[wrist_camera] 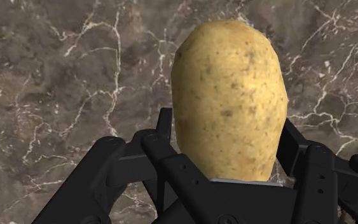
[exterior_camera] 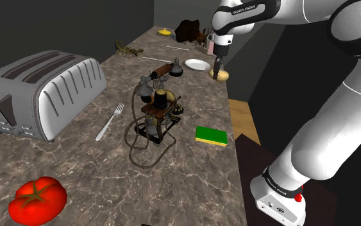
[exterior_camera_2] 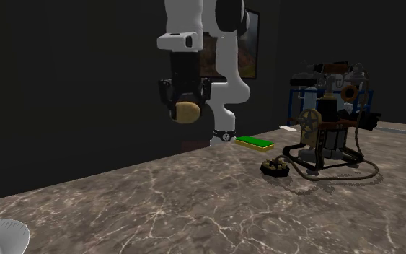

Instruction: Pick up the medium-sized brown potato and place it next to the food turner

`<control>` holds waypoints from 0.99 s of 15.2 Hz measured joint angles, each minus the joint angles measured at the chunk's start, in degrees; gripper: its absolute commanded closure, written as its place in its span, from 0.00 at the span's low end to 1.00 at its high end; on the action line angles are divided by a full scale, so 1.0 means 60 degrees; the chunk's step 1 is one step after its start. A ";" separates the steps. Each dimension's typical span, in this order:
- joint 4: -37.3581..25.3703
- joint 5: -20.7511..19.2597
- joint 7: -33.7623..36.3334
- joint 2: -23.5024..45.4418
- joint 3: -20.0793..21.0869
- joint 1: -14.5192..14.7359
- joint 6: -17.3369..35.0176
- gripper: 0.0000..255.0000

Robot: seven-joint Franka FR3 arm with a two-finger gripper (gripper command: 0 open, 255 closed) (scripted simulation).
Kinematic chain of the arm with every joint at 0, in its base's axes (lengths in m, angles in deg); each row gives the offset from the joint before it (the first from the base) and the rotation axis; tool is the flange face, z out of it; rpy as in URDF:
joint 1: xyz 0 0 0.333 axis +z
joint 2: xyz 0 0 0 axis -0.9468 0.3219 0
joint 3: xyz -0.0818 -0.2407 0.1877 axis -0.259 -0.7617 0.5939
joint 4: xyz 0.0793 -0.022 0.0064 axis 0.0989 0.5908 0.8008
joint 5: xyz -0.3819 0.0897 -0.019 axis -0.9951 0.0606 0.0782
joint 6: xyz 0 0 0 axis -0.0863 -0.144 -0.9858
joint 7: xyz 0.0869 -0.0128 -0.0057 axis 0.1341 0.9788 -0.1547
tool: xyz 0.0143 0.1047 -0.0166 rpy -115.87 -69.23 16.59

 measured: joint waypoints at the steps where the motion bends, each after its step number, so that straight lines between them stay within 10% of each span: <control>1: 0.0432 -0.0116 0.0198 -0.0371 0.0069 0.0079 0.0074 1.00; 15: 0.4829 -0.0508 0.3046 -0.4877 0.1781 0.0869 -0.0042 1.00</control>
